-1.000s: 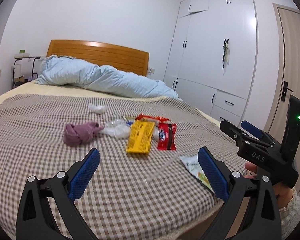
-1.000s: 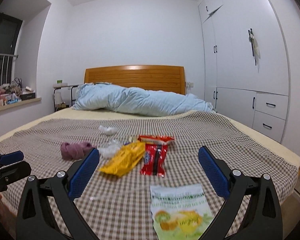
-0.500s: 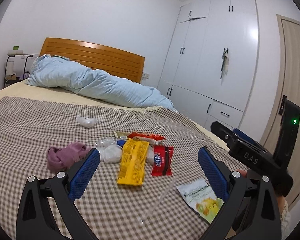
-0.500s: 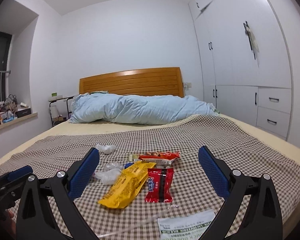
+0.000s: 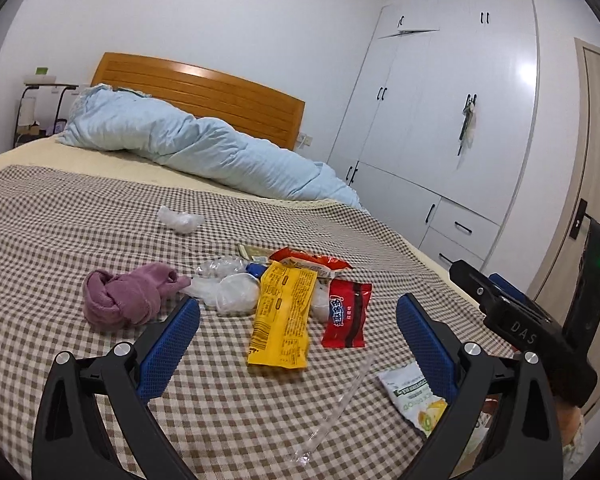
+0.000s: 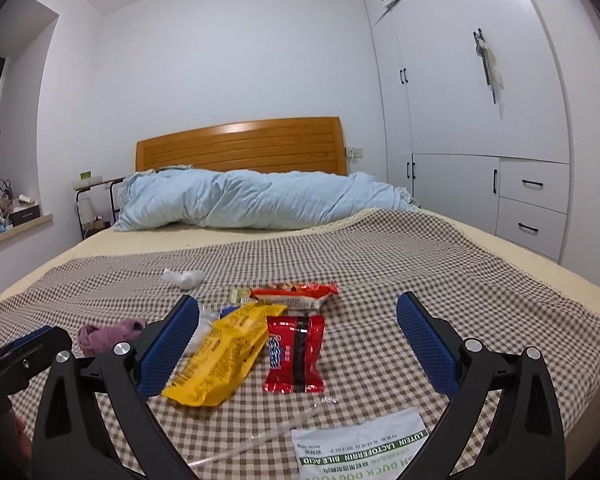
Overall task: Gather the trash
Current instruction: 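Move both open tools toward the red snack packet and pink towel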
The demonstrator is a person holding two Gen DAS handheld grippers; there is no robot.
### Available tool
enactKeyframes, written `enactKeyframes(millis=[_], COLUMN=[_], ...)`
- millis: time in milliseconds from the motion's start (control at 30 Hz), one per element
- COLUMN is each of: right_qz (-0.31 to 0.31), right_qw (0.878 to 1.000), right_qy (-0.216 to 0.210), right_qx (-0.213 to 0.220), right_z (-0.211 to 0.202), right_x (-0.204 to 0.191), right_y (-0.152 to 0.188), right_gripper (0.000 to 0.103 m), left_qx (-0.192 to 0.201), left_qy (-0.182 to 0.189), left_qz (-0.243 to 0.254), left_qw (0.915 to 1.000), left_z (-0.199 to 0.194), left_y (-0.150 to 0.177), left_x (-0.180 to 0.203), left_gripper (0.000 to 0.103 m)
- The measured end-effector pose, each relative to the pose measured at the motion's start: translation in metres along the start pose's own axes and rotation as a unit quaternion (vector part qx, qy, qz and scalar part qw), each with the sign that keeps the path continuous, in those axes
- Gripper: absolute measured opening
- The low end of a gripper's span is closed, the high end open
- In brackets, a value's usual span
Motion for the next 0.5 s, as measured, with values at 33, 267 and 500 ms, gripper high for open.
enactKeyframes(millis=[33,267,500], right_qz=[0.002,0.008,0.003], right_qw=[1.000,1.000,1.000], right_qy=[0.003,0.002,-0.016], right_qx=[-0.001,0.006,0.009], right_z=[-0.001,-0.006,-0.004], right_x=[0.003,0.006,-0.006], right_y=[0.001,0.009,0.014], right_gripper=[0.095,0.095,0.095], left_qx=[0.001,0.002,-0.007], left_qy=[-0.003,-0.025,-0.036], left_qz=[0.004,0.004,0.020], left_qw=[1.0000,0.9997,0.9991], left_z=[-0.001,-0.003,-0.001], left_y=[0.001,0.008,0.013], left_x=[0.000,-0.005,-0.008], left_gripper=[0.095,0.095,0.095])
Point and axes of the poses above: each gripper's, at about its wrist camera, not at the fingertips, and z roughly the way its jaws point, x to its right, y to its underside, the point moved 10 cm from there along z, roughly the way its jaws point, and after that the axes turned 2 degrees about -x, right-handed, at the moved point
